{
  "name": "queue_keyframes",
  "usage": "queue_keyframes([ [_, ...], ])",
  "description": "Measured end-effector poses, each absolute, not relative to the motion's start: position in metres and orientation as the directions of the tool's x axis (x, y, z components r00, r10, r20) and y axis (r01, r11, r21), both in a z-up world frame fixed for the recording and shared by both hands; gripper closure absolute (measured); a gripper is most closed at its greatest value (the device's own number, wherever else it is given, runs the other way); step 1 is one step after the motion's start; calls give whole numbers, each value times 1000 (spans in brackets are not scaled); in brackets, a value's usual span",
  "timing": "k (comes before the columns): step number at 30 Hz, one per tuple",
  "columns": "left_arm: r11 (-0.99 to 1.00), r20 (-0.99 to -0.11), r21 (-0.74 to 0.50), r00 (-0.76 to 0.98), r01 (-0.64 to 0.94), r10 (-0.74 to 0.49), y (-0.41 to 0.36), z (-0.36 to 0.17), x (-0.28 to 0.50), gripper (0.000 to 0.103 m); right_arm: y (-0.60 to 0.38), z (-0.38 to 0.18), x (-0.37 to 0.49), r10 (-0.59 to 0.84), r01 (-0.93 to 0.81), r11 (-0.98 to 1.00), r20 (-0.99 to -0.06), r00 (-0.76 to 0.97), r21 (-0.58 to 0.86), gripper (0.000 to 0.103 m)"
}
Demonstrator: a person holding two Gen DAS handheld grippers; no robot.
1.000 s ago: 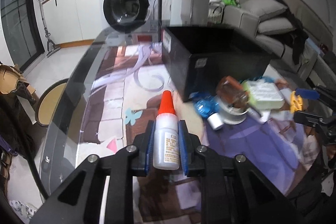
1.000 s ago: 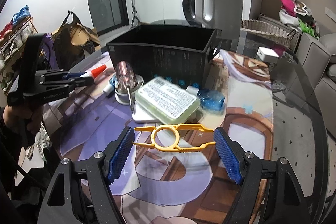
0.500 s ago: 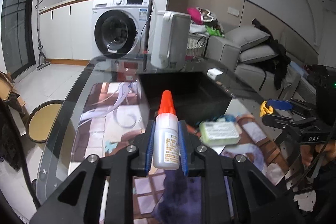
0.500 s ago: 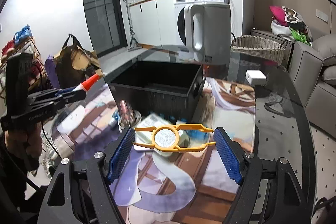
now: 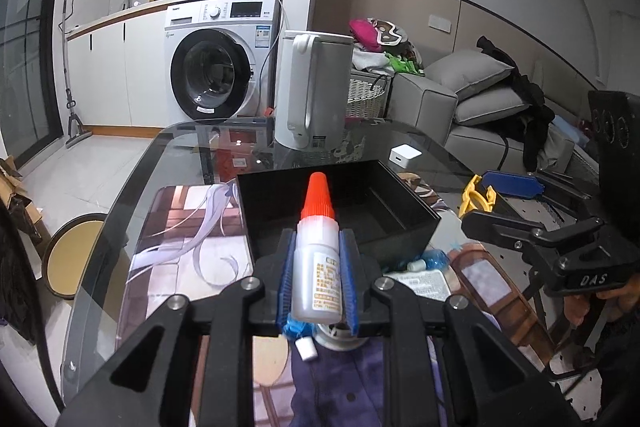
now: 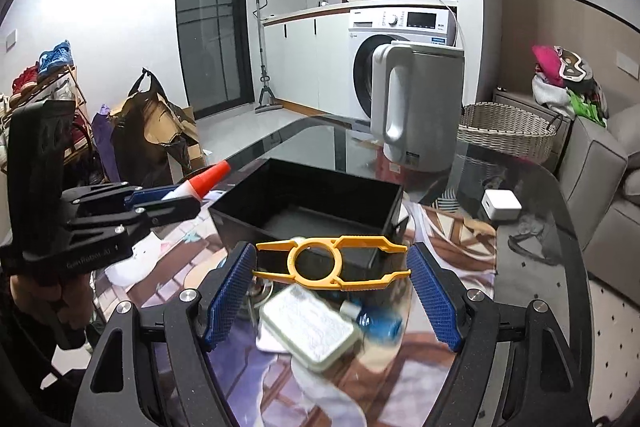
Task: Organize rigid objects
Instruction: 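Carry the glue bottle with the left gripper into the black box while the right carries the yellow clip there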
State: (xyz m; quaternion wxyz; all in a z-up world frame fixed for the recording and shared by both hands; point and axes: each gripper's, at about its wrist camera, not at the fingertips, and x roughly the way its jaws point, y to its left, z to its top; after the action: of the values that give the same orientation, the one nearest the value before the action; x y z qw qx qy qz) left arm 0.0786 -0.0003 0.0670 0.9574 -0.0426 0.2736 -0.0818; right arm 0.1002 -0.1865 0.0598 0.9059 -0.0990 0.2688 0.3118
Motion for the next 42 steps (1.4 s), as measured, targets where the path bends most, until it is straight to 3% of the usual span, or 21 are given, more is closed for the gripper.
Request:
queue_keyframes([
  [19, 996, -532, -39, 842, 75, -84, -10, 53, 133, 84, -152, 46, 159, 532, -650, 760, -561, 634, -15, 24],
  [36, 995, -589, 18, 805, 100, -70, -22, 31, 163, 84, -134, 17, 192, 496, -660, 748, -608, 620, -62, 24],
  [42, 993, -604, 11, 792, 118, -88, -22, 30, 166, 84, -136, 14, 192, 542, -695, 719, -602, 586, -29, 24],
])
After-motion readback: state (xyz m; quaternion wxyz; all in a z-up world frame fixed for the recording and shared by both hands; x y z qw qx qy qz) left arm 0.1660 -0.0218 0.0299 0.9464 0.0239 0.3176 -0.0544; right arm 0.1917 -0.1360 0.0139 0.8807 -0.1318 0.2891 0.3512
